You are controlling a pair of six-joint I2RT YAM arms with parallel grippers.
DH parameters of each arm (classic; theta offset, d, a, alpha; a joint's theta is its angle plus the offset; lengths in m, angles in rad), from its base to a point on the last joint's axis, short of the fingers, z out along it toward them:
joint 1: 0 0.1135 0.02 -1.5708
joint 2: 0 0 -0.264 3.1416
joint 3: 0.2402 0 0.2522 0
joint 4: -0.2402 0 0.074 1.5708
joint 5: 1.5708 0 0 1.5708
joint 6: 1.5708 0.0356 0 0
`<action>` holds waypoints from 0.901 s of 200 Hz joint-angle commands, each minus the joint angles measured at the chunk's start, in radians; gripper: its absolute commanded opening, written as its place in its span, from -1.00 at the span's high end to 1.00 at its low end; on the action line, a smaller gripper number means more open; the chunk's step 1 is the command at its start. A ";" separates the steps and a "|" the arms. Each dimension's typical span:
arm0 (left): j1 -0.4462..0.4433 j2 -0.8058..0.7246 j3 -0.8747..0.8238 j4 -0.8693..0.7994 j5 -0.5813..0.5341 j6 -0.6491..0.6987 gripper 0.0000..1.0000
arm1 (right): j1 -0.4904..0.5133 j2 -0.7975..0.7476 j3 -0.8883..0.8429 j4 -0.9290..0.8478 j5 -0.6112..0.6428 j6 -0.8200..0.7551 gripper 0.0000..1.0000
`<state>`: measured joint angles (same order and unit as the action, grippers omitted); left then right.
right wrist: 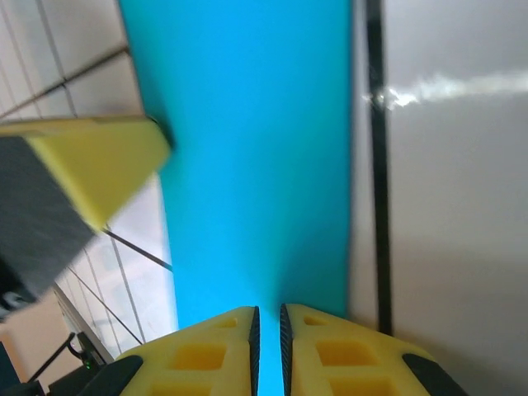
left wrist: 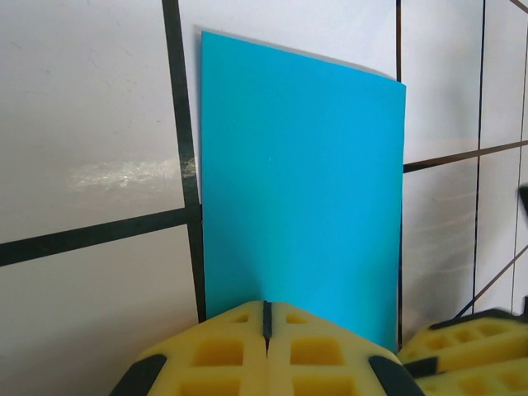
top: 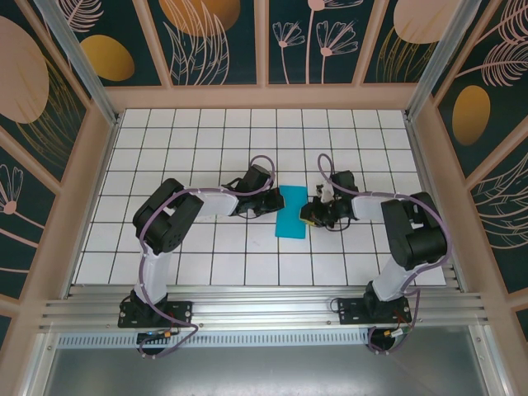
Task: Fold a paper plane with a square sheet of paper (pick it up from the middle)
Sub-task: First fold the paper in half at the center of the table.
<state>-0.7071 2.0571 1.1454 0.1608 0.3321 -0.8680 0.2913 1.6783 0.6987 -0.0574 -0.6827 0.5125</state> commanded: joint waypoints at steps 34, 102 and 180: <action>-0.003 0.026 -0.043 -0.135 -0.027 0.021 1.00 | 0.009 -0.065 -0.026 -0.033 -0.002 -0.003 0.62; -0.005 0.025 -0.044 -0.133 -0.025 0.021 1.00 | 0.060 -0.124 -0.106 -0.016 -0.027 0.023 0.59; -0.005 0.025 -0.043 -0.133 -0.022 0.021 1.00 | 0.079 -0.165 -0.121 -0.048 -0.026 0.011 0.58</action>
<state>-0.7071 2.0541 1.1408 0.1608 0.3317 -0.8669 0.3565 1.5555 0.5629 -0.0597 -0.7040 0.5304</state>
